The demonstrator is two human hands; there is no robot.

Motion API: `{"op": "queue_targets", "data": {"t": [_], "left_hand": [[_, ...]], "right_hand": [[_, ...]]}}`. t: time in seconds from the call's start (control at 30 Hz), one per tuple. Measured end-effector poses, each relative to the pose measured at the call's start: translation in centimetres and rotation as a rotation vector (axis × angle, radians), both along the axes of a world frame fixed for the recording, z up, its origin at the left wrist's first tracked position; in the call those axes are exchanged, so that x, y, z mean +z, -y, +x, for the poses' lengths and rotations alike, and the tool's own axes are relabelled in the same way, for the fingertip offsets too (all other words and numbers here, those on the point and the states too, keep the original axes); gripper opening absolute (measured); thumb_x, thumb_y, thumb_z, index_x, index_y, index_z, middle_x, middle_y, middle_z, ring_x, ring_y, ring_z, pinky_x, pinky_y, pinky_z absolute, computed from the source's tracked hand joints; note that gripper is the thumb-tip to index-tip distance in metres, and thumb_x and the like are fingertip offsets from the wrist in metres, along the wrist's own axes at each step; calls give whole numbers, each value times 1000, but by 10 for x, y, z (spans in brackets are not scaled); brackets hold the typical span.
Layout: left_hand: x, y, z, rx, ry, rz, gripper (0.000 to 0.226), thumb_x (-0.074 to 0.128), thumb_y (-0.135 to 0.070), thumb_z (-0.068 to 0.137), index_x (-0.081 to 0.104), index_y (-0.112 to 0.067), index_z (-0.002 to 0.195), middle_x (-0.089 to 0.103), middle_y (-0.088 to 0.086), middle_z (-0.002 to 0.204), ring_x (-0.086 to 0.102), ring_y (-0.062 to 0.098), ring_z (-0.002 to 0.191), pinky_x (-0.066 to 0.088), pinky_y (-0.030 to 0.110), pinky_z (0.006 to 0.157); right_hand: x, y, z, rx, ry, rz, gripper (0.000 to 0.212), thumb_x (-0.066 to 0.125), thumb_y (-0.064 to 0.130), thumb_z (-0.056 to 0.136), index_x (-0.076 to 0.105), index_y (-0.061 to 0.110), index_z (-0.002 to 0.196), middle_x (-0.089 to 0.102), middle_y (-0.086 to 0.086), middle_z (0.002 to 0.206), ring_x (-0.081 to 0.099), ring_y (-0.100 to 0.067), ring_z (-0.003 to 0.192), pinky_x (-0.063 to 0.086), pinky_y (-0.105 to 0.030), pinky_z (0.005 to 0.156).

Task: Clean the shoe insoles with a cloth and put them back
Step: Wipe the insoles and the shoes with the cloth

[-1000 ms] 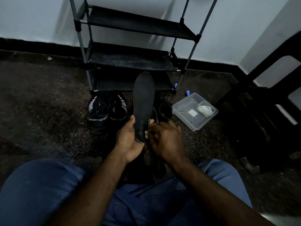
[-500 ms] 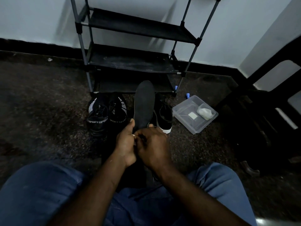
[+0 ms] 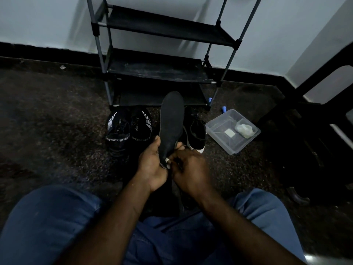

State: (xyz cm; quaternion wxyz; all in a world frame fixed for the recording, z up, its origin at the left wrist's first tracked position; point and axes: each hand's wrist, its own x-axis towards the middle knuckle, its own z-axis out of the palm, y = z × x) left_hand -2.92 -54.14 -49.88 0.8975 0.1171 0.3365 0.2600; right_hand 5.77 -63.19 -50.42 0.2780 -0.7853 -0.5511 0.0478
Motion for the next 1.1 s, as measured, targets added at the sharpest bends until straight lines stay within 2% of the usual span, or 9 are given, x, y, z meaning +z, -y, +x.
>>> {"op": "queue_targets", "data": {"t": [0.1, 0.23, 0.4, 0.47, 0.57, 0.7, 0.83, 1.0, 1.1], "left_hand": [[-5, 2, -1, -39, -42, 12, 61, 43, -52, 104, 69, 2, 115, 73, 20, 110, 72, 27, 96, 57, 39, 90], [-10, 2, -3, -69, -47, 42, 64, 43, -54, 103, 68, 2, 121, 72, 19, 114, 74, 26, 94, 63, 35, 79], [-5, 3, -3, -55, -28, 0, 67, 42, -56, 102, 65, 2, 126, 71, 16, 114, 71, 26, 101, 59, 36, 88], [-5, 4, -2, -25, -34, 36, 59, 43, -51, 104, 65, -2, 129, 73, 14, 112, 72, 23, 97, 61, 32, 81], [-5, 11, 2, -20, -19, 72, 40, 45, -41, 106, 71, -10, 112, 77, 7, 92, 75, 17, 80, 60, 28, 70], [-1, 14, 0, -43, 3, 94, 47, 45, -41, 105, 63, -6, 131, 72, 12, 114, 68, 24, 106, 53, 38, 98], [-4, 3, -4, -44, -14, 52, 65, 46, -50, 103, 57, 2, 141, 62, 21, 138, 58, 30, 131, 54, 38, 101], [-4, 0, -4, -65, -8, 45, 66, 43, -53, 103, 63, 7, 125, 72, 21, 112, 69, 29, 108, 57, 40, 91], [-8, 6, -4, -85, 5, 83, 58, 45, -48, 104, 63, 0, 132, 70, 19, 121, 68, 29, 113, 57, 39, 98]], "right_hand": [[2, -2, -13, 5, -132, 52, 16, 58, 26, 80, 73, 28, 85, 73, 8, 87, 65, -21, 85, 54, -40, 77], [9, -7, -24, 17, -2, 52, 12, 59, 27, 80, 70, 28, 85, 71, 7, 87, 61, -24, 89, 51, -43, 79], [3, -3, -15, -16, 103, 16, 10, 60, 32, 82, 68, 28, 86, 69, 4, 90, 59, -24, 91, 48, -43, 79], [6, -4, -9, -14, 181, -3, 13, 60, 33, 81, 70, 27, 87, 69, 5, 89, 59, -24, 88, 47, -42, 77], [17, -14, 6, -95, 247, 35, 20, 54, 37, 84, 71, 27, 87, 69, 4, 85, 59, -25, 86, 45, -40, 73], [18, -19, 8, -128, 213, 58, 24, 51, 38, 85, 71, 25, 88, 69, 2, 84, 59, -26, 84, 45, -40, 74], [4, -8, -14, -14, 89, 27, 17, 57, 31, 81, 73, 26, 85, 70, 1, 85, 62, -27, 82, 51, -41, 74], [7, -2, -7, 83, 19, 0, 14, 61, 32, 84, 74, 29, 89, 71, 6, 88, 61, -22, 86, 52, -40, 77], [17, -7, -3, 41, 28, 26, 18, 59, 34, 82, 75, 29, 90, 73, 7, 89, 61, -22, 85, 51, -39, 77]]}}
